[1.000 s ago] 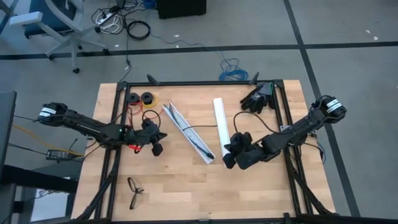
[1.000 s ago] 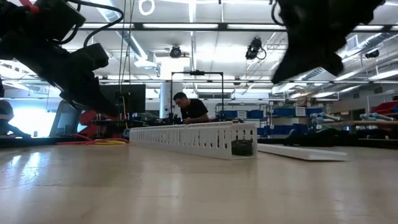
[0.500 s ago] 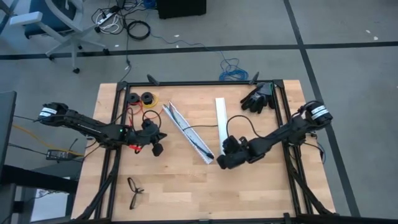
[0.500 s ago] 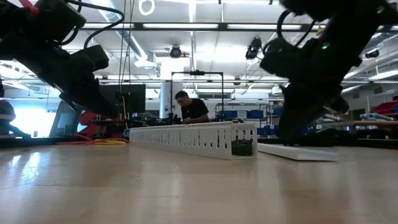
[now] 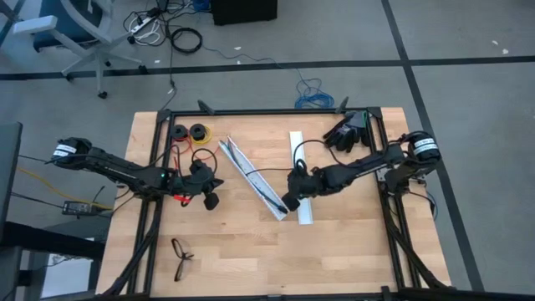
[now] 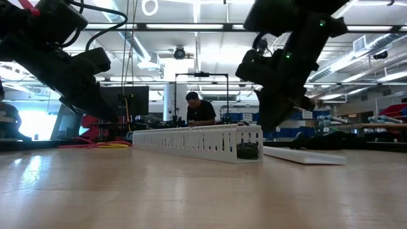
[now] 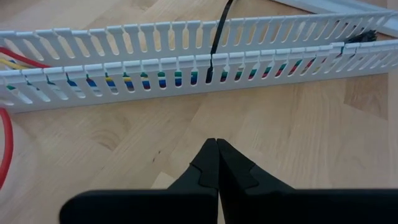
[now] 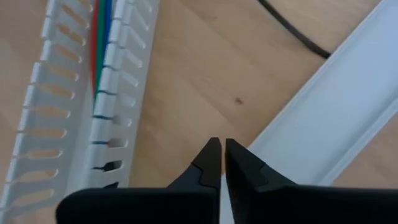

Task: Ziptie cables
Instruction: Close the white cable duct

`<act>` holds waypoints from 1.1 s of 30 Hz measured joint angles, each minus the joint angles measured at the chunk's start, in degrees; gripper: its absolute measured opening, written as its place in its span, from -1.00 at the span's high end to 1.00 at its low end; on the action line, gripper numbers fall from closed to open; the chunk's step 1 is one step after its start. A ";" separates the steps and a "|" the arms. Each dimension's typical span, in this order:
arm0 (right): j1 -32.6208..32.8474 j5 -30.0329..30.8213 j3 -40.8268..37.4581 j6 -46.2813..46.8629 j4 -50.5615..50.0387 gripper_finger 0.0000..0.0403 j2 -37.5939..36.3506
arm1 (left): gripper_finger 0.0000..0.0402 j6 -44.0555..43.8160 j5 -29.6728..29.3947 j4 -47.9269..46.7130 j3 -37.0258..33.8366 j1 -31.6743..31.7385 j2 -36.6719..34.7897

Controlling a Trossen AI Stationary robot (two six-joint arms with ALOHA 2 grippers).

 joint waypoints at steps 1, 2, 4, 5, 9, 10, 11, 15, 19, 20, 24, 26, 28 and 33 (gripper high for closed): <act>-0.69 -0.41 0.01 -0.61 0.09 0.90 0.00 | 0.99 0.00 -0.02 -0.20 0.00 0.00 0.00; -1.30 -0.88 0.01 -1.07 0.22 0.86 0.00 | 0.99 0.00 -0.02 -0.29 0.00 0.00 0.00; -2.43 -1.25 0.00 -1.59 -0.12 0.77 0.00 | 0.99 -0.01 -0.02 -0.45 0.00 0.00 0.00; -2.84 -1.27 0.02 -1.69 -0.28 0.73 0.00 | 0.99 -0.01 -0.02 -0.56 0.00 0.00 0.00; -4.24 -1.39 0.00 -1.40 -0.88 0.57 0.00 | 0.99 0.00 -0.02 -0.79 0.00 0.00 0.00; -4.53 -1.39 0.00 -1.40 -0.88 0.54 0.00 | 0.99 -0.01 -0.02 -0.97 0.00 0.00 0.00; -4.78 -1.39 0.00 -1.36 -0.91 0.52 0.00 | 0.99 -0.02 -0.02 -1.06 0.00 0.00 0.00; -5.74 -1.56 0.00 0.54 -1.26 0.51 1.16 | 0.99 -0.02 -0.02 -1.19 0.00 0.00 0.00; -6.70 -4.21 0.05 2.11 -2.49 0.57 4.64 | 0.99 -0.02 -0.04 -1.32 0.00 0.00 0.00; -6.75 -4.26 0.20 2.67 -2.42 0.59 5.31 | 0.99 -0.02 -0.04 -1.28 0.00 0.00 0.00; -6.77 -4.32 0.46 2.54 -1.37 0.74 8.01 | 0.99 -0.03 -0.05 -1.34 0.00 0.00 0.01; -6.51 -4.40 0.52 0.91 -1.00 0.89 8.56 | 0.99 -0.02 -0.04 -1.28 0.00 0.00 0.00; -6.09 -3.74 0.50 -1.49 -0.87 0.96 8.65 | 0.99 -0.02 -0.05 -1.29 0.00 0.00 0.00; -4.88 0.36 -0.16 -2.85 -2.10 0.99 5.74 | 0.99 -0.02 -0.06 -1.43 0.00 0.00 0.00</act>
